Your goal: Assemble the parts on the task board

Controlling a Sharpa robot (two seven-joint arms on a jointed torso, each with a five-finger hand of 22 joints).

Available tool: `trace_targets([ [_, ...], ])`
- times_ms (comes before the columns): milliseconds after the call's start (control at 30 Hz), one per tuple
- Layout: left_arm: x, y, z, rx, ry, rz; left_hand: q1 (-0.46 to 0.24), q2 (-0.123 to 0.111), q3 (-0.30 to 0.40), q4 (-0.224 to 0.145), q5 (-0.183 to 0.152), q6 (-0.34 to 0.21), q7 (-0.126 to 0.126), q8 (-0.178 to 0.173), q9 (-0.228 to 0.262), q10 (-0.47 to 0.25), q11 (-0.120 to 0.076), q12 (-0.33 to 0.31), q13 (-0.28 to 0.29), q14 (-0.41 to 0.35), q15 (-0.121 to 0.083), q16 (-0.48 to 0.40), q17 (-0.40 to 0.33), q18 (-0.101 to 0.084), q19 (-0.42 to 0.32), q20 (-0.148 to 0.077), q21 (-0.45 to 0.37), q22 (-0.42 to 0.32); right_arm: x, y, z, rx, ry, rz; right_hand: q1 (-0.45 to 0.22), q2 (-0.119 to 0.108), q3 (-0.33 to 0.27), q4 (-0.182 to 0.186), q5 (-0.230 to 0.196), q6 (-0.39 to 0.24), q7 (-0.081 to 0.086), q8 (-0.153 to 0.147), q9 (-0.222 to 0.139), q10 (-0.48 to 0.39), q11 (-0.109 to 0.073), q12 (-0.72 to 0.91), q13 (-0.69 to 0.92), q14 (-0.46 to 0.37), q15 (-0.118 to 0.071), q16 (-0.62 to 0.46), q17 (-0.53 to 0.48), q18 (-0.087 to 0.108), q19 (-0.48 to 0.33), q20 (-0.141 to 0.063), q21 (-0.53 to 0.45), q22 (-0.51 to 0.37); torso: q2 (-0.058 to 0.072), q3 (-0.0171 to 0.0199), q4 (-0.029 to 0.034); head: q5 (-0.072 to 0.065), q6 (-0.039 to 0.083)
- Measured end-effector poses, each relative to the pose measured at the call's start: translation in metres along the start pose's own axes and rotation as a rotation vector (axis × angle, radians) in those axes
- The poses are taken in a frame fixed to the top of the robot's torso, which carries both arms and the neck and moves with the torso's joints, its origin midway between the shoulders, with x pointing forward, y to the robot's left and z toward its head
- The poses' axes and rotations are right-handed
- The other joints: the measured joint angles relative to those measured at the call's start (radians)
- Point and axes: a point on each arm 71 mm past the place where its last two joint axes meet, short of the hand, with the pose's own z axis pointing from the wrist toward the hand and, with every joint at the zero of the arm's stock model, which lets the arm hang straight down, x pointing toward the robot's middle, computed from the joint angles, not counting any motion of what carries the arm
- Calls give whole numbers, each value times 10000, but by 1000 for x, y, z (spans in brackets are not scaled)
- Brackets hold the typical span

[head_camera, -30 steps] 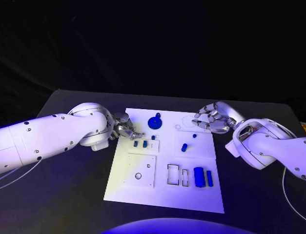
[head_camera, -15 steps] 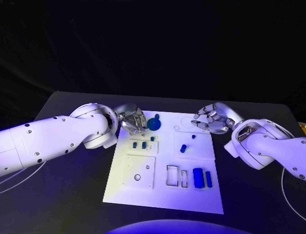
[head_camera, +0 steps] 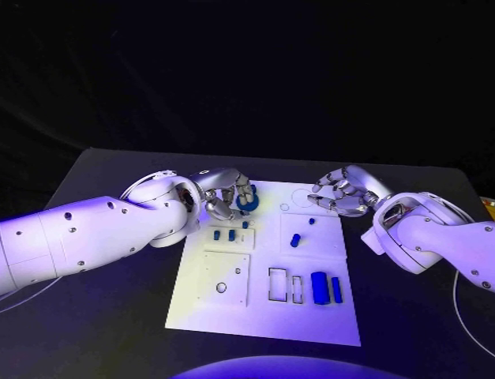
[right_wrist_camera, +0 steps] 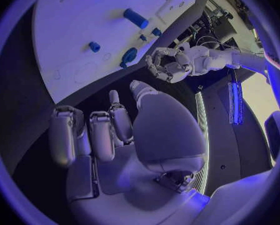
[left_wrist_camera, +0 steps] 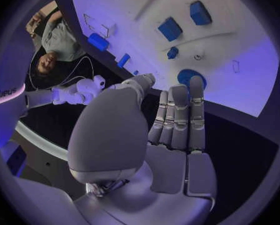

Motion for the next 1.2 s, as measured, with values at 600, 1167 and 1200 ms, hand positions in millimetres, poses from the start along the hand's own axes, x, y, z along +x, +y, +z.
trace_targets([
  [600, 18, -8, 15, -218, 1293, 1678, 239, 160, -781, 293, 59, 559, 57, -312, -793, 283, 36, -418, -778, 1060, 28, 2013, 1200, -1, 306, 52, 1057, 1008, 1, 1, 0, -25, 16, 9, 0, 0, 0, 0, 0, 0, 0, 0, -2, -35, 36, -41, 0, 0, 0, 0, -1, -1, 0, 0, 0, -2, -2, 5, -5, -15, -30],
  [1167, 25, -7, 18, -753, 1956, 2039, 565, 223, -163, 237, 59, 1072, 1, -502, -1108, 913, -54, -727, -1085, 1300, -68, 2566, 1426, -1, 634, -27, 1785, 1815, 1, 1, 0, -35, 27, 15, 0, 0, 0, 0, 40, 0, 0, 0, -5, -35, 36, -40, 0, 0, 0, 0, -3, -1, 0, 0, -22, -4, -6, 5, 0, -56, -48],
  [1200, 25, -7, 18, -767, 1968, 2043, 565, 223, -108, 235, 59, 1101, -32, -502, -1122, 932, -74, -736, -1101, 1330, -75, 2604, 1443, -1, 685, -32, 1834, 1874, 1, 1, 0, -35, 27, 15, 0, 0, 0, 0, 61, 0, 0, 0, -5, -35, 36, -40, 0, 0, 0, 0, -4, -1, 0, 0, -42, -5, -6, 5, 0, -58, -51],
])
